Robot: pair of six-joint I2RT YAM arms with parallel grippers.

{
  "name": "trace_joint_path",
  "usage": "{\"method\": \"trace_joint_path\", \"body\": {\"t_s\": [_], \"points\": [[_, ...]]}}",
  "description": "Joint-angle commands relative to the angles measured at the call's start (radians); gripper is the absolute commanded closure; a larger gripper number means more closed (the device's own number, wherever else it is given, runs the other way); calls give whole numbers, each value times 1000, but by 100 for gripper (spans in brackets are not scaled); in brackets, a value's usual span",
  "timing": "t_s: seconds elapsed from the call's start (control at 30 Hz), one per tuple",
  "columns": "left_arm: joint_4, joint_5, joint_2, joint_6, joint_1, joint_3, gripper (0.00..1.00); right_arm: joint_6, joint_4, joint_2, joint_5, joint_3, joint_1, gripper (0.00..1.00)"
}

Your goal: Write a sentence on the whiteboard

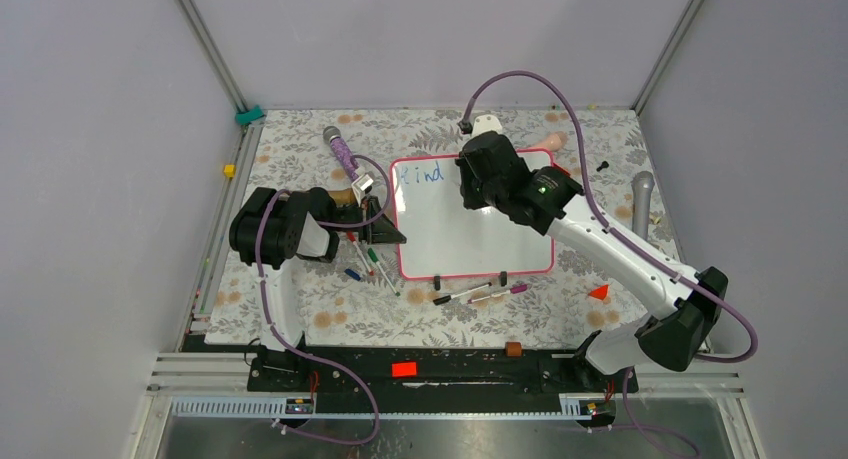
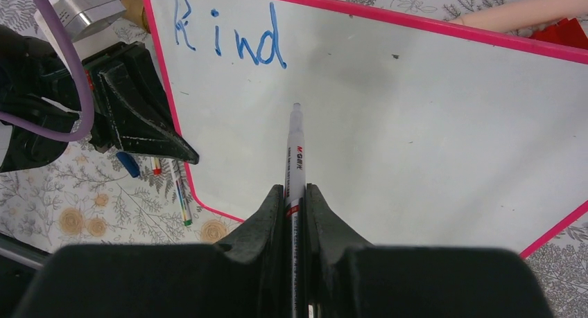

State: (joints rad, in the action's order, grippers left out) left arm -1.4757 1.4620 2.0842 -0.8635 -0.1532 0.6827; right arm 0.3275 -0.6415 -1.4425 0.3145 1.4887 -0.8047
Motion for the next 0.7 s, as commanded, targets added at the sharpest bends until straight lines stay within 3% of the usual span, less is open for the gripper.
{"method": "trace_joint_path", "body": {"t_s": [0.0,0.33,0.67], "points": [[0,53,7,26,-12,-17,100,-7,28,20,66,-16,-22,100],[0,55,5,28,-14,-23,100,7,57,38,31,-50,-27,100],[-2,64,-28,33,-25,-31,100,-22,66,-22,59,48,-26,100]]}}
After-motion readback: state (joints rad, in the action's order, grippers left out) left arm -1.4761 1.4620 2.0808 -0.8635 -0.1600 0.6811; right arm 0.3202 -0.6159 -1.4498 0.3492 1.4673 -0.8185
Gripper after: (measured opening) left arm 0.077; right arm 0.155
